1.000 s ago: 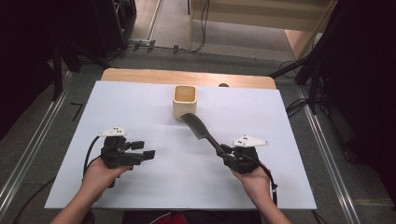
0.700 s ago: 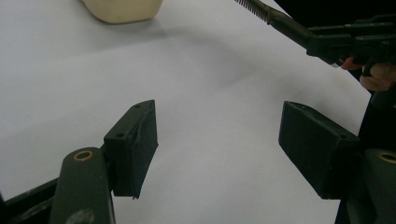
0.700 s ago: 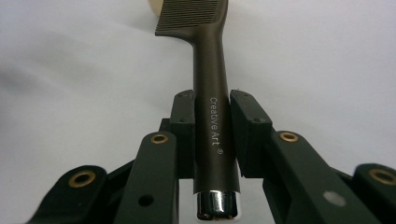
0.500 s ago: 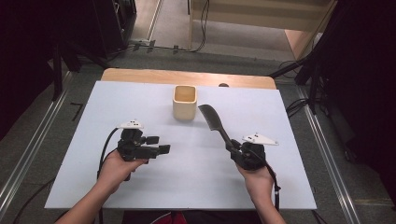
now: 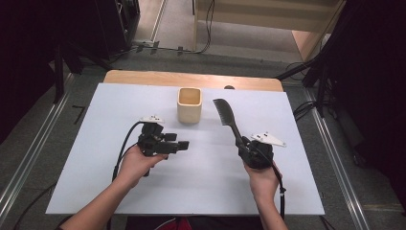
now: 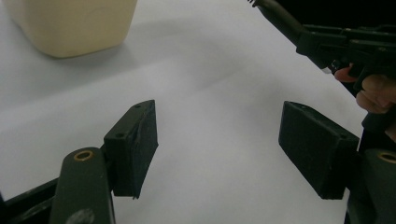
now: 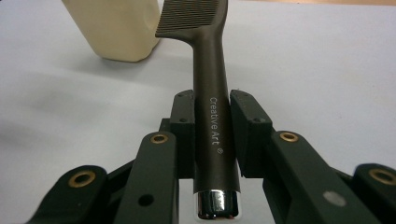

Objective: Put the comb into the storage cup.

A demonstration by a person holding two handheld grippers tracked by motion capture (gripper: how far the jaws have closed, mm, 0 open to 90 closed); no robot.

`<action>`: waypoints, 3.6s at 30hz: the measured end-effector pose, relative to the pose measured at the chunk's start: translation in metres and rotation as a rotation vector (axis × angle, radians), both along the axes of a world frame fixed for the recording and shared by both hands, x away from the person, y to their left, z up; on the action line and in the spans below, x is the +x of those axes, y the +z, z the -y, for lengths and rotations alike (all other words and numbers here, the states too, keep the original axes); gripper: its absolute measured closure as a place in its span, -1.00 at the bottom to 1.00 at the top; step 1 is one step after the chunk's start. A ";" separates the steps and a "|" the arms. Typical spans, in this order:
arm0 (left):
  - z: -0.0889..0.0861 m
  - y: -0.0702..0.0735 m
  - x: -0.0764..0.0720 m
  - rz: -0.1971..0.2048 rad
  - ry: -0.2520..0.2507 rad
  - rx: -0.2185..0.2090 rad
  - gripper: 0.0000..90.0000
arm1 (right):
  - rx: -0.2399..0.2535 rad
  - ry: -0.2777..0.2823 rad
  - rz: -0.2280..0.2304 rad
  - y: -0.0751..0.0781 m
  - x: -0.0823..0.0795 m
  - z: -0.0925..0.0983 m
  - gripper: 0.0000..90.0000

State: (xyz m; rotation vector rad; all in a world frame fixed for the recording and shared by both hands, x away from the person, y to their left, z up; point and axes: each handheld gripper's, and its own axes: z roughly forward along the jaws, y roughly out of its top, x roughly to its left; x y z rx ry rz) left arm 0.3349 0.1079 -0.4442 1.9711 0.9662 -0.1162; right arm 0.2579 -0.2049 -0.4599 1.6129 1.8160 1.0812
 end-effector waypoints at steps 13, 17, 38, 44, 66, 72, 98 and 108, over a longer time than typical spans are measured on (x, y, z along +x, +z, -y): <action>0.041 0.004 0.010 0.029 -0.036 -0.011 -0.37 | 0.008 -0.013 0.051 -0.003 -0.002 -0.014 0.56; 0.050 0.004 0.013 0.021 -0.034 -0.028 -0.36 | 0.005 -0.015 0.063 -0.004 -0.003 -0.018 0.56; 0.081 0.002 0.022 0.003 -0.007 -0.101 -0.33 | 0.054 -0.051 0.168 -0.017 -0.015 -0.032 0.56; 0.090 0.003 0.022 0.003 0.003 -0.121 -0.32 | 0.064 -0.062 0.201 -0.019 -0.017 -0.036 0.56; 0.114 -0.009 0.027 -0.076 0.084 -0.174 -0.27 | 0.114 -0.086 0.227 -0.024 -0.019 -0.041 0.56; 0.118 -0.012 0.029 -0.117 0.109 -0.199 -0.23 | 0.121 -0.092 0.230 -0.026 -0.019 -0.044 0.56; 0.126 -0.019 0.030 -0.192 0.137 -0.247 0.32 | 0.159 -0.121 0.243 -0.029 -0.015 -0.051 0.56; 0.125 -0.020 0.031 -0.224 0.136 -0.267 0.48 | 0.162 -0.121 0.242 -0.029 -0.015 -0.049 0.56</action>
